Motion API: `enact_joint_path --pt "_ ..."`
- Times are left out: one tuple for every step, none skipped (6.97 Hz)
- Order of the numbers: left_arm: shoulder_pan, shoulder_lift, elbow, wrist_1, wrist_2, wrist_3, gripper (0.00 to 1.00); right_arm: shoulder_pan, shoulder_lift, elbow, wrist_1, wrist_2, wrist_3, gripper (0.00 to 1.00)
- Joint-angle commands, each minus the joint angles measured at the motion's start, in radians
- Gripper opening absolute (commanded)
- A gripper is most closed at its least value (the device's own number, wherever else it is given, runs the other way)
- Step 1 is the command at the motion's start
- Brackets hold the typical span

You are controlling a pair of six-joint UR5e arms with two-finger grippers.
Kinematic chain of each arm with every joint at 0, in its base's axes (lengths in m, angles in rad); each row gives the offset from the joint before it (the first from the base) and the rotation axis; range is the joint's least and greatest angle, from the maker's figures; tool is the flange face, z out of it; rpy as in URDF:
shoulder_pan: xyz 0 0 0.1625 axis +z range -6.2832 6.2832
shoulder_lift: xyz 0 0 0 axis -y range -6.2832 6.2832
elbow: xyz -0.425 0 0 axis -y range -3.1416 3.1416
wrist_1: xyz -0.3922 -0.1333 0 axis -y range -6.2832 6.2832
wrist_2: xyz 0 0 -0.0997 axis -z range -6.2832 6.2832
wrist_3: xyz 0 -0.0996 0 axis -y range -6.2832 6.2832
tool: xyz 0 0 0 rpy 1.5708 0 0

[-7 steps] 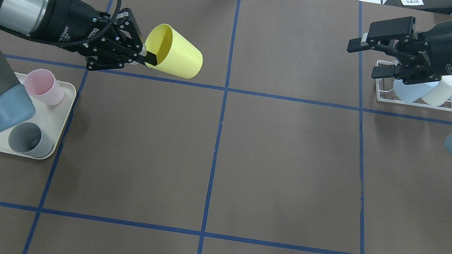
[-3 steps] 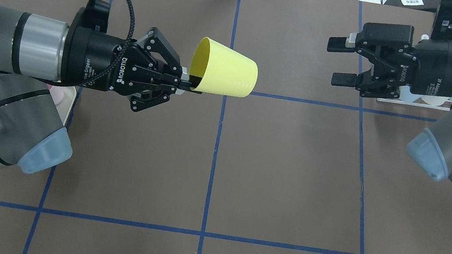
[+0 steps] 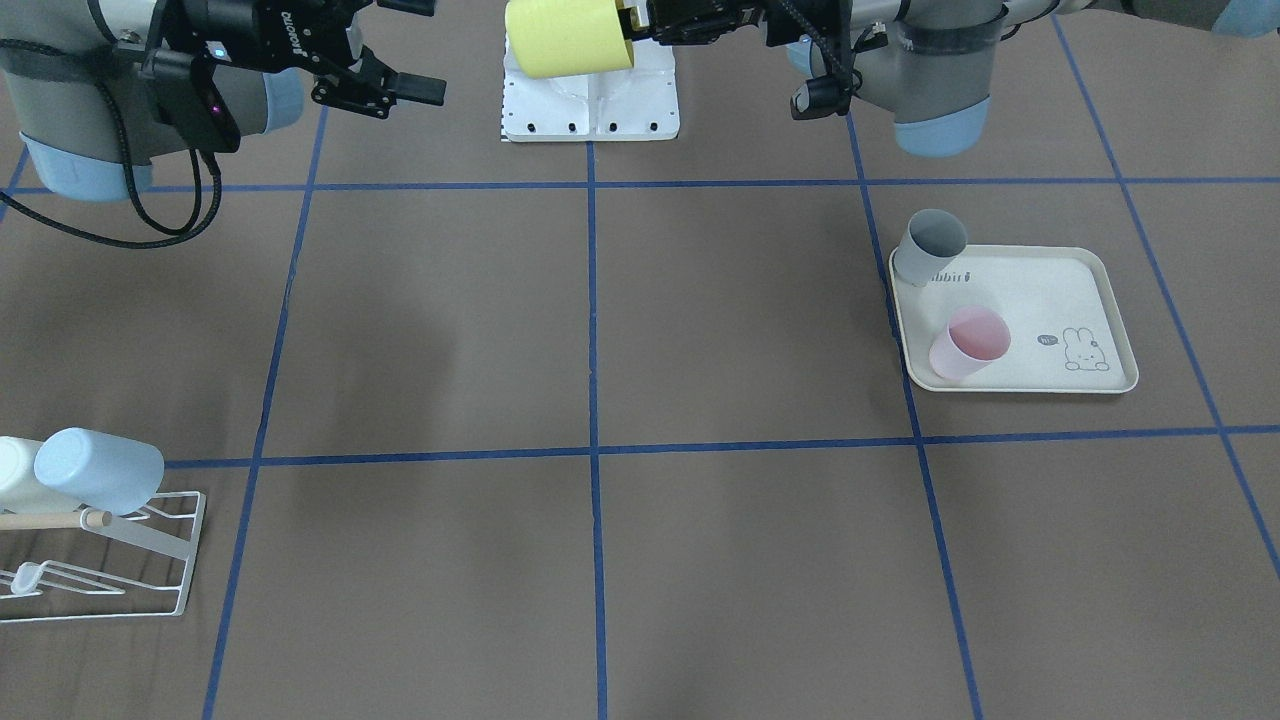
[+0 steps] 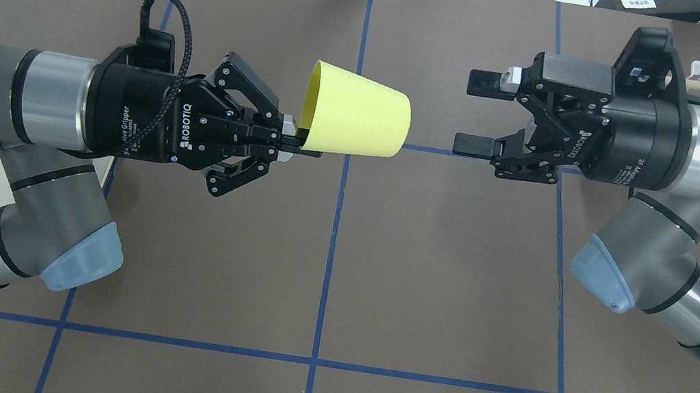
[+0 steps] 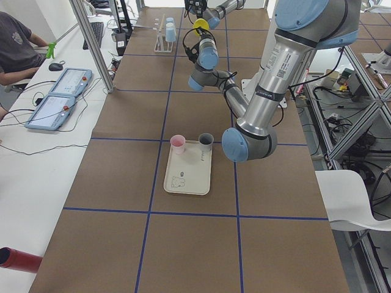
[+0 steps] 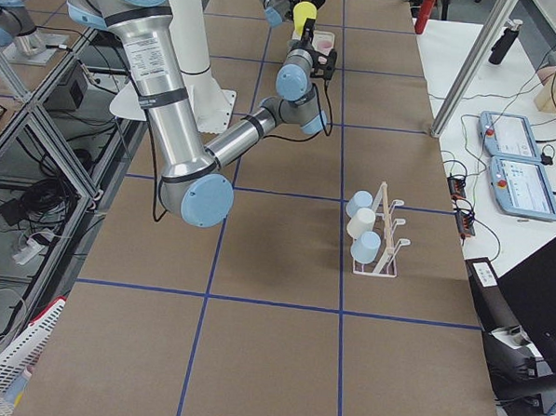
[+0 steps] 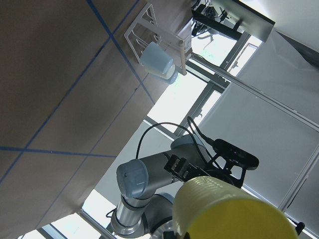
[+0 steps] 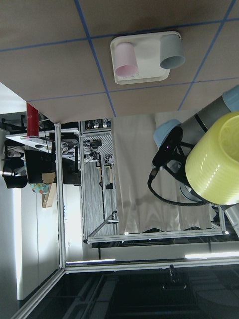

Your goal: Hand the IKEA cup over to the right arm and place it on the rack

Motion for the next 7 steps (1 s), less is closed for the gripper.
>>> enact_joint_path --pt "0.023 -0.003 0.007 -0.069 0.018 -0.068 0.00 -0.034 0.042 -0.001 0.012 -0.010 0.007 0.99" --pt "0.061 -0.016 0.007 -0.080 0.074 -0.068 0.00 -0.056 0.053 -0.001 0.012 -0.036 0.005 0.99" --pt "0.076 -0.022 0.007 -0.091 0.096 -0.070 0.00 -0.070 0.061 -0.001 0.014 -0.044 0.005 0.99" --pt "0.075 -0.023 0.007 -0.091 0.096 -0.070 0.00 -0.079 0.061 -0.018 0.049 -0.050 0.005 0.99" --pt "0.077 -0.023 0.008 -0.092 0.096 -0.070 0.00 -0.084 0.061 -0.032 0.083 -0.061 0.007 0.99" --pt "0.077 -0.023 0.011 -0.091 0.096 -0.068 0.00 -0.084 0.062 -0.030 0.083 -0.065 0.007 0.98" --pt "0.077 -0.024 0.016 -0.092 0.096 -0.068 0.00 -0.084 0.061 -0.030 0.084 -0.068 0.007 0.98"
